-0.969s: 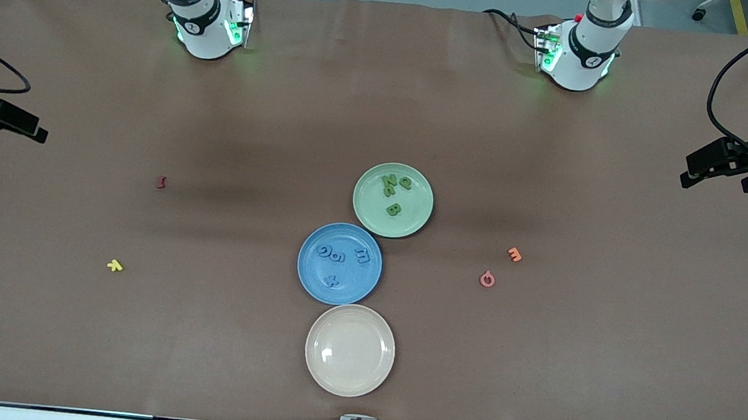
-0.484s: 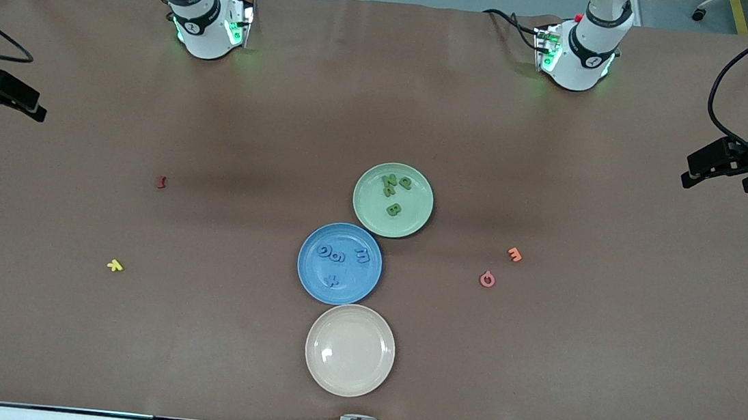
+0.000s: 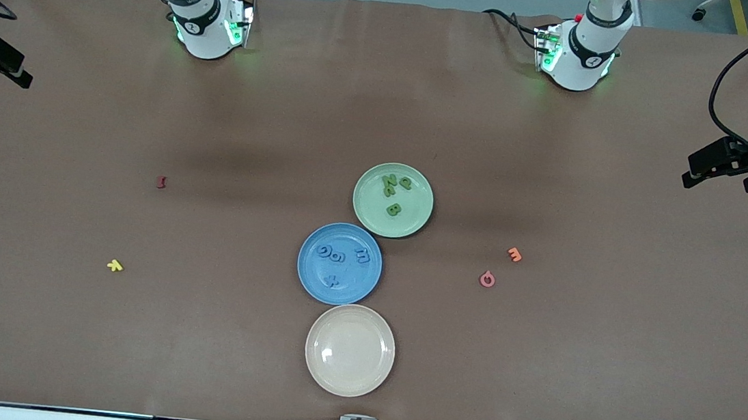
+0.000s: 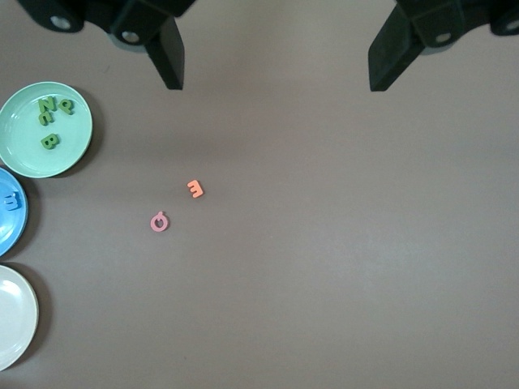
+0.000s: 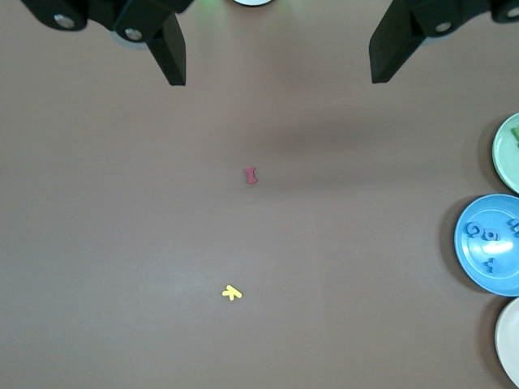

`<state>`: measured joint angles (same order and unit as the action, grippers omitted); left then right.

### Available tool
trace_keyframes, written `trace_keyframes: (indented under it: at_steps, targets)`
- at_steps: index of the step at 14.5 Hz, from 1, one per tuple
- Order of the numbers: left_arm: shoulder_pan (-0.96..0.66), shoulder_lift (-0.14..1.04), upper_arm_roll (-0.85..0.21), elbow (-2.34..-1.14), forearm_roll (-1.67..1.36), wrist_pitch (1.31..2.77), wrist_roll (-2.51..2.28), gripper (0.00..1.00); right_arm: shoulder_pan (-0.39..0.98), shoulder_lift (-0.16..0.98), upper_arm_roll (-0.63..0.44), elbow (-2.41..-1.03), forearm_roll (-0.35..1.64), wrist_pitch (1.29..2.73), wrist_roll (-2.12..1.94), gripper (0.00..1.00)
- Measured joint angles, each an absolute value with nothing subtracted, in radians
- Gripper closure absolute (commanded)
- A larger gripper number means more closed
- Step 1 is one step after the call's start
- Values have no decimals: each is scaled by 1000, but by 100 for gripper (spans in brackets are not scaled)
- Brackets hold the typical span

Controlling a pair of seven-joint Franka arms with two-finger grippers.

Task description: Sort letters by color into matching plates

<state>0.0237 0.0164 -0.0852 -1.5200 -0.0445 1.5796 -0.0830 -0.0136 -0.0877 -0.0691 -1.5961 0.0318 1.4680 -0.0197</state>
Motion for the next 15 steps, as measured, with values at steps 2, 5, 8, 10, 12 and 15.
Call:
trace_keyframes:
  at_steps: [2,5,8,10,12,15]
  targets:
    - [24,16,-85,-1518,-44,1580,-83,0,-14,-88,-66,-1610,32,1475,-20,0]
    - [24,16,-85,-1517,-44,1580,-83,0,-14,-88,-65,-1612,32,1474,-20,0]
    - [24,16,-85,-1517,-44,1580,-83,0,-14,-88,-65,-1612,31,1470,-30,0]
    - [24,16,-85,-1517,-44,1580,-83,0,-15,-88,-66,-1612,30,1471,-49,0]
    - [24,16,-85,-1517,-44,1580,-83,0,-15,-88,-66,-1612,23,1472,-69,0]
    - [24,16,-85,-1517,-44,1580,-83,0,-15,-88,-66,-1612,10,1473,-80,0]
